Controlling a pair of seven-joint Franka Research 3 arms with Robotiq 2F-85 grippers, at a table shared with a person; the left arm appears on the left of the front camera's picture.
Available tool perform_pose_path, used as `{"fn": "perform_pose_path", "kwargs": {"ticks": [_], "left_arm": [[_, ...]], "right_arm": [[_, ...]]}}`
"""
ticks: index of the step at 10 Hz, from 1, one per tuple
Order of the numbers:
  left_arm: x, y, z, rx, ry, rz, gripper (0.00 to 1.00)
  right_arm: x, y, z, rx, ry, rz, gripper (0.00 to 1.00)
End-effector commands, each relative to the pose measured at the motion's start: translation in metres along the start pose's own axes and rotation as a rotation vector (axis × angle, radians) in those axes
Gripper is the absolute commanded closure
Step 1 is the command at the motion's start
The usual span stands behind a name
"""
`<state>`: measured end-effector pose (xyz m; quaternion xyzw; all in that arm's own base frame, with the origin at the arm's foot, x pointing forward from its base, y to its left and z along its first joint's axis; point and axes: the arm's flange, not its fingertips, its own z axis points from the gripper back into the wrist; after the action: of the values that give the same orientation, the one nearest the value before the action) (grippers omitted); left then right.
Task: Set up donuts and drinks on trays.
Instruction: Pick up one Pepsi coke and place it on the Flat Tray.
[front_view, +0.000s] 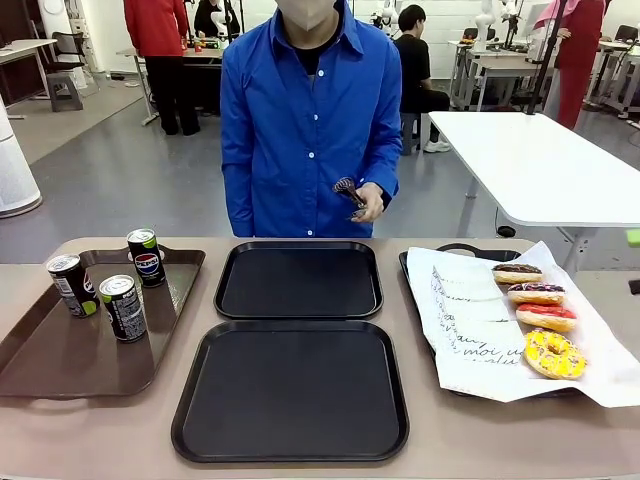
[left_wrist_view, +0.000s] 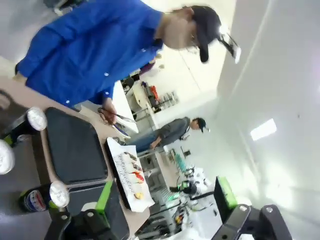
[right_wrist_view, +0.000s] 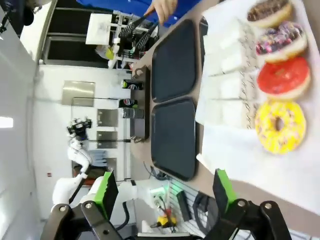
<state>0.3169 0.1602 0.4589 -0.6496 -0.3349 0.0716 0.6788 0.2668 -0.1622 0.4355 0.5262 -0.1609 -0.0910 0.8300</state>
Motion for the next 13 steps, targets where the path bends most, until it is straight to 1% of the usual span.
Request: {"fn": "perform_pose_path", "kwargs": {"ticks": [1, 3, 4, 6, 7, 9, 10, 11, 12, 13], "left_arm": [[-0.05, 0.017, 0.009, 0.101, 0.03, 0.05, 0.0], [-0.051, 0.018, 0.026, 0.231, 0.1, 0.102, 0.0], [-0.051, 0.016, 0.032, 0.274, 0.116, 0.113, 0.0], [-0.05, 0.004, 0.035, 0.319, 0.152, 0.107, 0.0], [-0.05, -0.002, 0.036, 0.328, 0.161, 0.097, 0.0], [-0.051, -0.011, 0.035, 0.348, 0.166, 0.075, 0.0], [-0.051, -0.017, 0.034, 0.344, 0.181, 0.052, 0.0], [-0.025, -0.005, 0.041, 0.334, 0.155, 0.07, 0.0], [-0.025, -0.005, 0.041, 0.334, 0.155, 0.07, 0.0], [-0.025, -0.005, 0.041, 0.334, 0.155, 0.07, 0.0]], "right_arm": [[-0.02, -0.011, 0.027, -0.008, 0.039, -0.019, 0.0], [-0.029, -0.017, 0.051, 0.021, 0.039, -0.031, 0.0], [-0.031, -0.018, 0.058, 0.059, 0.047, -0.02, 0.0], [-0.037, -0.015, 0.069, 0.13, 0.078, 0.018, 0.0], [-0.038, -0.01, 0.071, 0.131, 0.094, 0.024, 0.0], [-0.037, -0.006, 0.073, 0.118, 0.09, 0.017, 0.0], [-0.037, -0.007, 0.072, 0.091, 0.095, 0.0, 0.0], [-0.038, -0.005, 0.062, -0.199, 0.136, -0.114, 0.0], [-0.039, -0.005, 0.071, 0.107, 0.097, 0.001, 0.0], [-0.039, -0.005, 0.071, 0.107, 0.097, 0.001, 0.0]]}}
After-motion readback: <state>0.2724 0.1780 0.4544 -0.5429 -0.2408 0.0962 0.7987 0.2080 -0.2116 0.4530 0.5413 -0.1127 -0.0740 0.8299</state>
